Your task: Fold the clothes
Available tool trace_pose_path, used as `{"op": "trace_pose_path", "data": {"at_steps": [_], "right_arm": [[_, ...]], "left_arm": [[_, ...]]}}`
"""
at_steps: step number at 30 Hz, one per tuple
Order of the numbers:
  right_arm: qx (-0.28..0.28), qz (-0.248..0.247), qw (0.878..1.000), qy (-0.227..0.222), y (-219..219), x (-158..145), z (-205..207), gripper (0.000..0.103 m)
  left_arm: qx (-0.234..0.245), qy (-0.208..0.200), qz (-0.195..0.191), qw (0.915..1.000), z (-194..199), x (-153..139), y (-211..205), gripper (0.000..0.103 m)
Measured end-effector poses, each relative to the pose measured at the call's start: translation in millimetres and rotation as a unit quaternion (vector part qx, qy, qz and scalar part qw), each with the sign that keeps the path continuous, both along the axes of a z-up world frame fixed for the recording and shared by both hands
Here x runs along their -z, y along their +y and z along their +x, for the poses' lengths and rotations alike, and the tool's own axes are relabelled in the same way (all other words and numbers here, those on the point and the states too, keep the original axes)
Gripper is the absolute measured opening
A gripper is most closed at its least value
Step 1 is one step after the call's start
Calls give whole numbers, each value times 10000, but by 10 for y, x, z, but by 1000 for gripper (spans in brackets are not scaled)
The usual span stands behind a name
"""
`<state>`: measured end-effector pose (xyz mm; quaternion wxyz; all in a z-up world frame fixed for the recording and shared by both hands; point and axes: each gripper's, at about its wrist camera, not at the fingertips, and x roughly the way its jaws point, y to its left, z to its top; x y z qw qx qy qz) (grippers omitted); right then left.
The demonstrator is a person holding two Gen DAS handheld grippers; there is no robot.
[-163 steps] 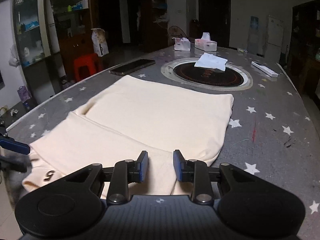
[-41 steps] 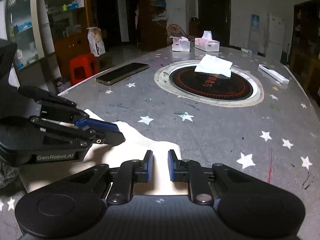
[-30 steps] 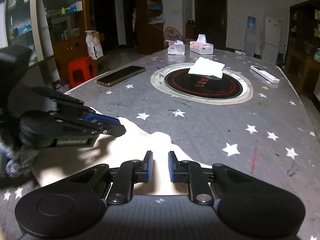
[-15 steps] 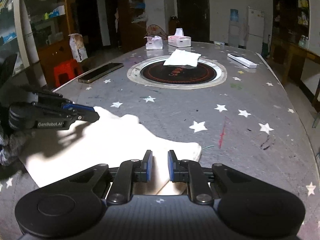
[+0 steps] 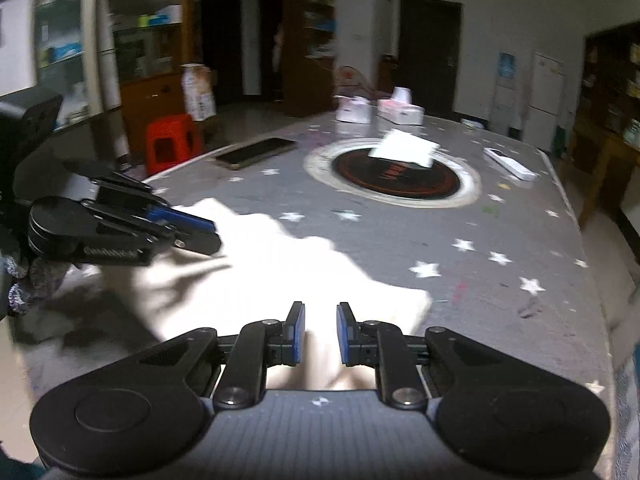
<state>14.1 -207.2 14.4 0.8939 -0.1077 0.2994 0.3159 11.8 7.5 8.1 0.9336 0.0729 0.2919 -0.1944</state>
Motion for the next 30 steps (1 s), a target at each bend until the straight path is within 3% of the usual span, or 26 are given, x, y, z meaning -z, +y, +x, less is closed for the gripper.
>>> {"op": "trace_pose_path", "data": {"at_steps": [3,8,14,20,26,30], "right_arm": [[-195,27,9998,33,115,52,-133,15],[-32,10,9996,264,170,265,-162,16],[122,415,9984,377,19,189,-180,15],[552,580,9960,388,-245,111,-143,15],[476,314,9968,561,-185,274,-116,16],[471,386,9964,582,-232,244,-109,16]], "left_arm": [[25,-15,82,10000,-135,26,-19,13],[-96,96,136,9998,-183,114,25,13],[-265,168,194,9993,-209,202,102,15],[-471,185,31,9987,-258,224,221,16],[-747,233,-158,9968,-277,221,407,20],[-953,303,-325,9945,-246,199,554,19]]}}
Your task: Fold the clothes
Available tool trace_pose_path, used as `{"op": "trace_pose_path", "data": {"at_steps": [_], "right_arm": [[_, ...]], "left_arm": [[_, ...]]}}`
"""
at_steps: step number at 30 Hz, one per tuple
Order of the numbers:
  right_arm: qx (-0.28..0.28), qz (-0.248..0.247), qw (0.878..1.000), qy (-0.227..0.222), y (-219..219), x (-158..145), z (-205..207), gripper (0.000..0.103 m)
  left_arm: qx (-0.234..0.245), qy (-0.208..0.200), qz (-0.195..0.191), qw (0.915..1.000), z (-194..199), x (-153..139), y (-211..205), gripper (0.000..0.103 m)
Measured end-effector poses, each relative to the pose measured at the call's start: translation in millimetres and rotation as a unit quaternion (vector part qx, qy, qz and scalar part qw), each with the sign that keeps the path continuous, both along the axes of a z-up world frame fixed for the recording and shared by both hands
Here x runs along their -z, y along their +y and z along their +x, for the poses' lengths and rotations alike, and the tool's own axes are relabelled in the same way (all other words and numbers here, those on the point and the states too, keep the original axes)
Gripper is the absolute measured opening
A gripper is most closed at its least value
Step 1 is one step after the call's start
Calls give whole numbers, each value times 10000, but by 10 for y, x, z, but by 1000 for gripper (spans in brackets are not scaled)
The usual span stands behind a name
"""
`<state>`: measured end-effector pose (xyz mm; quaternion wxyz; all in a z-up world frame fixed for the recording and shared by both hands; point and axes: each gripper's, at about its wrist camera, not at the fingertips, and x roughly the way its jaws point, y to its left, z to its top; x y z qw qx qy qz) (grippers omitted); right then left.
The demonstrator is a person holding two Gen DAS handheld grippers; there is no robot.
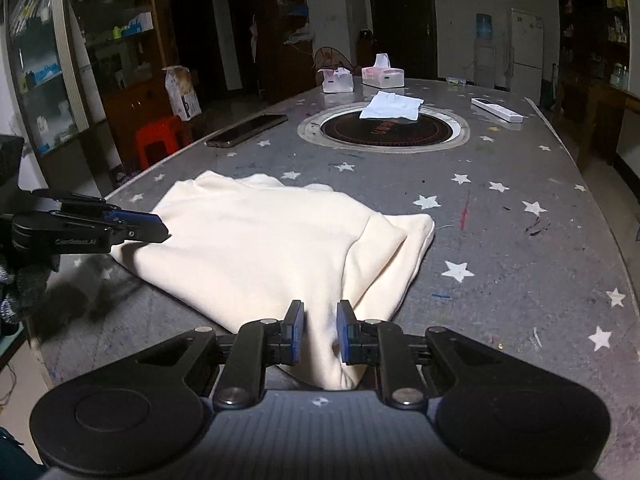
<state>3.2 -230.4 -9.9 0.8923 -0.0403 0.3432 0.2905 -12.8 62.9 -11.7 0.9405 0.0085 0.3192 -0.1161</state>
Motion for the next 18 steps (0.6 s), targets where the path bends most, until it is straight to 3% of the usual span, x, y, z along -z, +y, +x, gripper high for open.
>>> {"op": "trace_pose_path", "data": {"at_steps": [4,8,18], "right_arm": [[220,297,9993,16,-140,-97,58,15],[380,152,9992,-23,-224,-109,150,16],[135,321,9989,314,-102,69,329,15]], "left_arm": [[15,-35,27,10000,-15,-20,-23,19],[77,-61,88,9999,-13,-16,-93,21],[156,-42,190,9997,18,18,-146,27]]}}
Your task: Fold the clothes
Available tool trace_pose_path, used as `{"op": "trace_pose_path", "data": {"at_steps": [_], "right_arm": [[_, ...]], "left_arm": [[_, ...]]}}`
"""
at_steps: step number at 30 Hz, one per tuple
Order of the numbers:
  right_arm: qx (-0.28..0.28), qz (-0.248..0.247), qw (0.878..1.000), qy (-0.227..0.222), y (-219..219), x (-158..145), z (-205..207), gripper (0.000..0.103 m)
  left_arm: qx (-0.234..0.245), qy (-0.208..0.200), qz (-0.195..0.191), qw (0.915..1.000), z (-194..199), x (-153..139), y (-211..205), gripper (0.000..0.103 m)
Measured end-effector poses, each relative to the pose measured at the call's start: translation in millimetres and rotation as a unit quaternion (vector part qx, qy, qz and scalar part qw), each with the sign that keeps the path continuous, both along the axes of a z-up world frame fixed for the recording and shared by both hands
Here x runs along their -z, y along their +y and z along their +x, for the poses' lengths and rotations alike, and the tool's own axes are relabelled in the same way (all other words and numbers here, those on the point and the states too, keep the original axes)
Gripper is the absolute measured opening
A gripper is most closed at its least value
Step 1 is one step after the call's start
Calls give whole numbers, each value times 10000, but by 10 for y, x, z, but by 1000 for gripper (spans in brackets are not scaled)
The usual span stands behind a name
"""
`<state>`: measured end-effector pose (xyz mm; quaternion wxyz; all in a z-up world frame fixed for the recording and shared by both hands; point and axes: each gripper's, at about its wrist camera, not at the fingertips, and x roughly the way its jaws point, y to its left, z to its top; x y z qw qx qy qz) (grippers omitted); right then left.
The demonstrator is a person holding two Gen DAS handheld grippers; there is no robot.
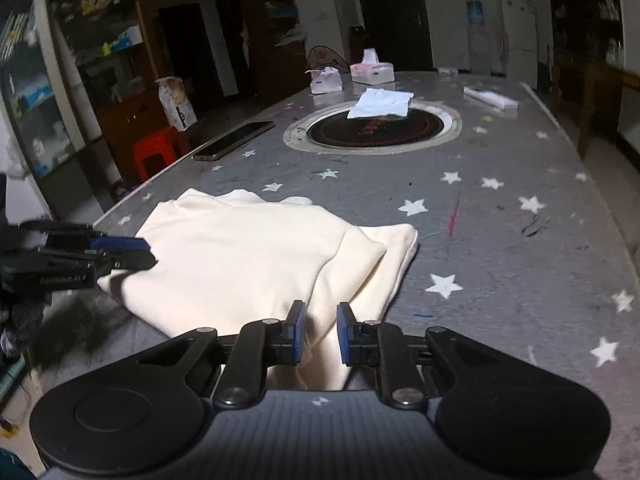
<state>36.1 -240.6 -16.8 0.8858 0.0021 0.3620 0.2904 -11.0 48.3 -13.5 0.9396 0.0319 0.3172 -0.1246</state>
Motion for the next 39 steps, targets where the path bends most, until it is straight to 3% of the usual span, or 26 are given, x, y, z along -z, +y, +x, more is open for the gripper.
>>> {"op": "trace_pose_path", "data": {"at_steps": [7,11,16,21,30,39], "right_arm": [[249,293,9990,245,-60,105,98,13],[243,278,9991,188,-9,84,62,3],[206,-508,9954,-780,158,-138,-117,2],[139,-1026,9924,-663,262,33,-71,2],[298,-901,9929,-721,204,-157,20,3],[-196,-564,9961,-653,584,-182,316,6]], "left_arm": [[21,-9,33,10000,9,9,-13,27],[25,-13,46,10000,11,12,-17,28],[53,-10,87,9999,9,8,-11,28],[73,-16,95,9999,7,11,-2,28],[26,0,141,9999,155,-85,63,28],[31,159,20,9999,705,-83,2,27]]}}
